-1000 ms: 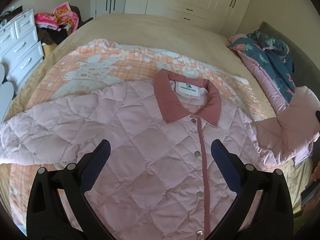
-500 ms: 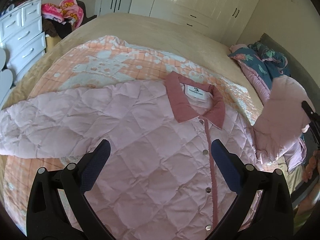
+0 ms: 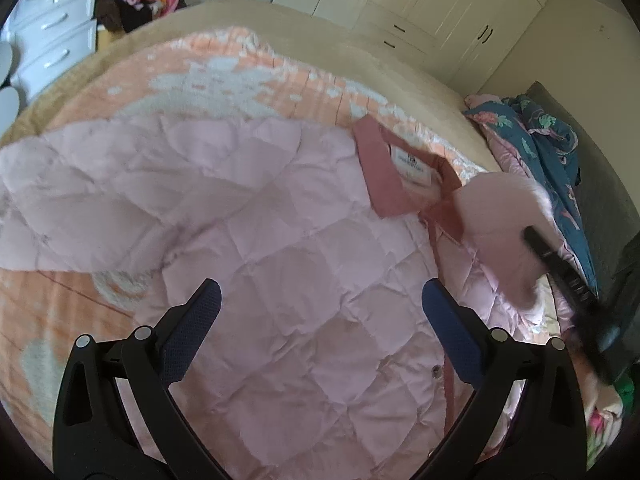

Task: Fold large clothes
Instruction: 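Carry the sleeve across the jacket front with the right tool and release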

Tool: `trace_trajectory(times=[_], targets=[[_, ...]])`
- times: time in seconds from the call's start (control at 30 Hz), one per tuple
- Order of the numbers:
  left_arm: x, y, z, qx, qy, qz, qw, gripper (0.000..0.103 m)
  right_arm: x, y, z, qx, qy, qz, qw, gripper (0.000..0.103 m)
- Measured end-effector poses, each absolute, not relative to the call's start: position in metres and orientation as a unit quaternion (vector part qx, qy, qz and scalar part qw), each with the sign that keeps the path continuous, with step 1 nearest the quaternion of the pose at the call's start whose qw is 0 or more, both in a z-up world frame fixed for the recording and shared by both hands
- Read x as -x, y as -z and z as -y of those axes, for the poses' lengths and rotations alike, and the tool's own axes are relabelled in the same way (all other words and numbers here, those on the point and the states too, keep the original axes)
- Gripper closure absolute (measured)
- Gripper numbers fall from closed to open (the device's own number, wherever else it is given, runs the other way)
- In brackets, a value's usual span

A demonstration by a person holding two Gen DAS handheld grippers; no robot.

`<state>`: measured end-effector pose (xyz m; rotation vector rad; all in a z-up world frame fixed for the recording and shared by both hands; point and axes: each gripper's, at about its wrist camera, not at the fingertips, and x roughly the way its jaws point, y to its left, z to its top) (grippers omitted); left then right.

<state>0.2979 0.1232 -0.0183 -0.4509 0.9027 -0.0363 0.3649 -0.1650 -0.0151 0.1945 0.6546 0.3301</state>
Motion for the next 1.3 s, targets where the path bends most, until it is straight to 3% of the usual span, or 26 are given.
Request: trace_trajectory(times=[0.13, 0.27, 0.5, 0.53, 0.6, 0.7, 0.87, 1.13, 1.27, 1.3], targets=[[-0.303, 0.034, -0.123, 0.235, 0.031, -0.447, 0.863, 0.009, -0.361, 0.05, 0.145, -0.095, -0.167, -0.352, 0.916, 0.085], [-0.304, 0.038, -0.129, 0.244, 0.028, -0.447, 0.86, 0.009, -0.349, 0.066, 0.141, -0.121, -0.176, -0.371, 0.904, 0.055], [-0.302, 0.037, -0.137, 0.266, 0.036, -0.44, 0.857, 0.009, -0.331, 0.061, 0.172, -0.203, -0.108, -0.343, 0.911, 0.037], [-0.302, 0.037, -0.137, 0.271, 0.04, -0.439, 0.855, 0.009, -0.33, 0.058, 0.177, -0.218, -0.104, -0.335, 0.911, 0.04], [-0.302, 0.037, -0.138, 0.286, 0.049, -0.44, 0.85, 0.009, -0.33, 0.052, 0.18, -0.221, -0.11, -0.322, 0.914, 0.07], [-0.302, 0.036, -0.142, 0.308, 0.063, -0.435, 0.844, 0.009, -0.324, 0.035, 0.16, -0.141, -0.143, -0.295, 0.934, 0.078], [-0.3, 0.034, -0.147, 0.339, 0.082, -0.425, 0.835, 0.009, -0.317, 0.032, 0.115, -0.041, -0.194, -0.3, 0.933, 0.082], [-0.301, 0.037, -0.154, 0.384, 0.101, -0.414, 0.819, 0.009, -0.31, 0.054, 0.069, 0.017, -0.241, -0.356, 0.903, 0.079], [-0.304, 0.041, -0.15, 0.391, 0.124, -0.418, 0.811, 0.009, -0.303, 0.059, 0.065, -0.001, -0.28, -0.383, 0.881, 0.065], [-0.306, 0.044, -0.148, 0.395, 0.136, -0.421, 0.805, 0.009, -0.3, 0.057, 0.065, -0.001, -0.287, -0.385, 0.877, 0.054]])
